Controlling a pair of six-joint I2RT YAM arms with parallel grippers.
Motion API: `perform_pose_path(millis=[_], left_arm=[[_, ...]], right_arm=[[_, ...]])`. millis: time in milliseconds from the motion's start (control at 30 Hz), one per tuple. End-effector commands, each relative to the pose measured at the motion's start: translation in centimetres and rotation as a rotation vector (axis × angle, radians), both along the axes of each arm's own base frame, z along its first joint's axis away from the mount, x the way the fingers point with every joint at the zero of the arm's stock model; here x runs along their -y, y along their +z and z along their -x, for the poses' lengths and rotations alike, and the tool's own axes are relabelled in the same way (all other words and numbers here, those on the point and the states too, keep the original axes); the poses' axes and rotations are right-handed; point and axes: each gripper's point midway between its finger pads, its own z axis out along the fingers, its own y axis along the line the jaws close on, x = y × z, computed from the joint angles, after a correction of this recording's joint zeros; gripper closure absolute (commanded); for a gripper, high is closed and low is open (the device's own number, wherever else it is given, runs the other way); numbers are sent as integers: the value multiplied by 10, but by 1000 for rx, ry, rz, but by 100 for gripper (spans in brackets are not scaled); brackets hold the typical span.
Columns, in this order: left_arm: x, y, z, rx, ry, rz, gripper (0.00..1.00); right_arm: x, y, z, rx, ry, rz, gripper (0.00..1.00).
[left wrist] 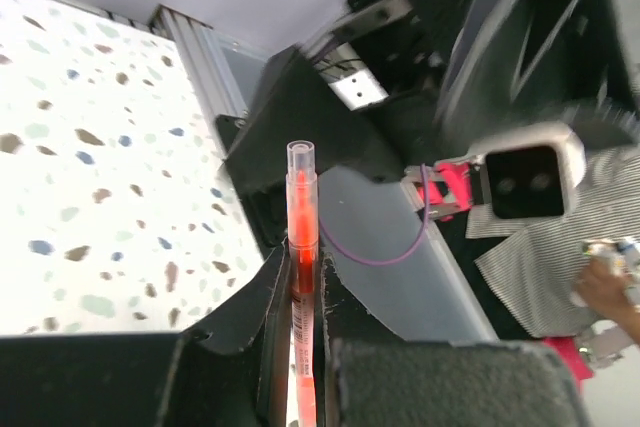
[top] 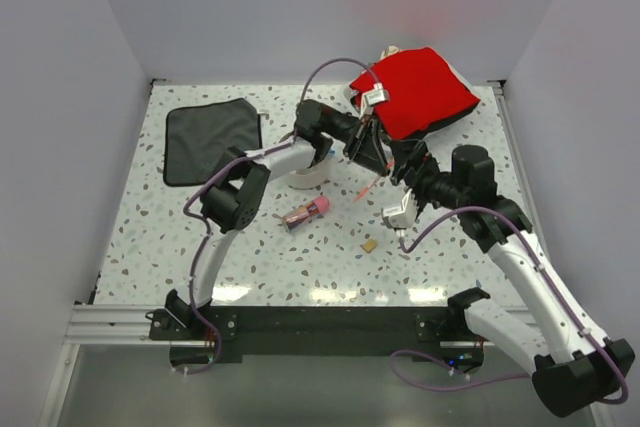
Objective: Sort the stationery into containers
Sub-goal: Pick up the pen from the center of the board, then place the pen in the storage box.
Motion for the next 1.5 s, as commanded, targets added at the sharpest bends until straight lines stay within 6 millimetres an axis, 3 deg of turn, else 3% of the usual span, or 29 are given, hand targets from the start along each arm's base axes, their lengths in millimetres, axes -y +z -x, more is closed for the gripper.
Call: perform_pose_path(millis=[0, 67, 133, 167, 233, 267, 300, 367, 400, 433, 467, 500, 533, 567, 600, 633, 667, 700, 733, 767, 800, 833, 867, 900, 933, 1067, 1467], left_arm=[[-37, 36, -33, 255, 17, 81, 100], [-48, 58, -52, 359, 56, 134, 100], [-59, 75, -65, 445, 80, 167, 100], [-63, 99, -64, 539, 90, 215, 100], [-68, 124, -60, 687, 80, 273, 100], [-71, 154, -53, 803, 78, 340, 100], [-72, 170, -49, 813, 89, 368, 100], [-83, 206, -30, 1037, 107, 510, 100], [-83, 219, -30, 1026, 128, 533, 100], [-82, 232, -41, 1134, 160, 616, 100], [-86, 252, -42, 1114, 228, 628, 100], [-83, 262, -66, 973, 390, 579, 100], [-83, 257, -83, 951, 469, 544, 100], [-87, 270, -92, 1087, 565, 560, 100], [-89, 259, -127, 1011, 770, 424, 100], [-89, 222, -144, 961, 840, 332, 100], [-101, 235, -138, 972, 919, 335, 100], [-114, 236, -154, 978, 1073, 315, 100], [-119, 185, -164, 921, 1120, 218, 100], [-132, 202, -153, 980, 1186, 278, 100], [-143, 192, -159, 987, 1274, 251, 100], [-152, 158, -154, 1011, 1300, 187, 100], [-160, 159, -152, 1057, 1351, 219, 100], [-170, 149, -155, 1067, 1414, 190, 100], [-178, 126, -152, 1110, 1426, 138, 100], [-207, 102, -153, 1180, 1555, 69, 100], [-235, 40, -155, 1189, 1611, -128, 100]], right_arm=[[27, 76, 3, 76, -202, -207, 4], [40, 87, 5, 34, -306, -332, 3], [55, 87, 4, -12, -422, -399, 3], [60, 82, 5, -35, -455, -405, 3], [69, 73, 4, -57, -521, -419, 3], [71, 72, 4, -61, -535, -427, 3], [72, 70, 3, -71, -547, -431, 3], [74, 65, 2, -99, -575, -440, 3], [74, 63, -1, -112, -587, -441, 3], [74, 62, -3, -122, -597, -453, 3], [74, 62, -5, -129, -600, -456, 3], [72, 59, -8, -142, -603, -451, 3], [71, 59, -10, -147, -608, -461, 3], [71, 63, -12, -140, -612, -476, 4], [71, 61, -16, -149, -624, -479, 4], [72, 63, -17, -154, -639, -504, 4], [75, 64, -19, -153, -665, -517, 4], [75, 65, -20, -159, -672, -530, 4], [77, 62, -23, -171, -699, -546, 4], [79, 63, -24, -165, -715, -556, 4], [80, 61, -24, -170, -722, -560, 4], [80, 58, -24, -172, -724, -565, 4], [80, 57, -24, -171, -724, -570, 4], [80, 56, -24, -171, -726, -573, 4], [80, 54, -25, -173, -727, -573, 5], [80, 49, -28, -183, -744, -573, 5], [82, 41, -32, -214, -789, -589, 5]])
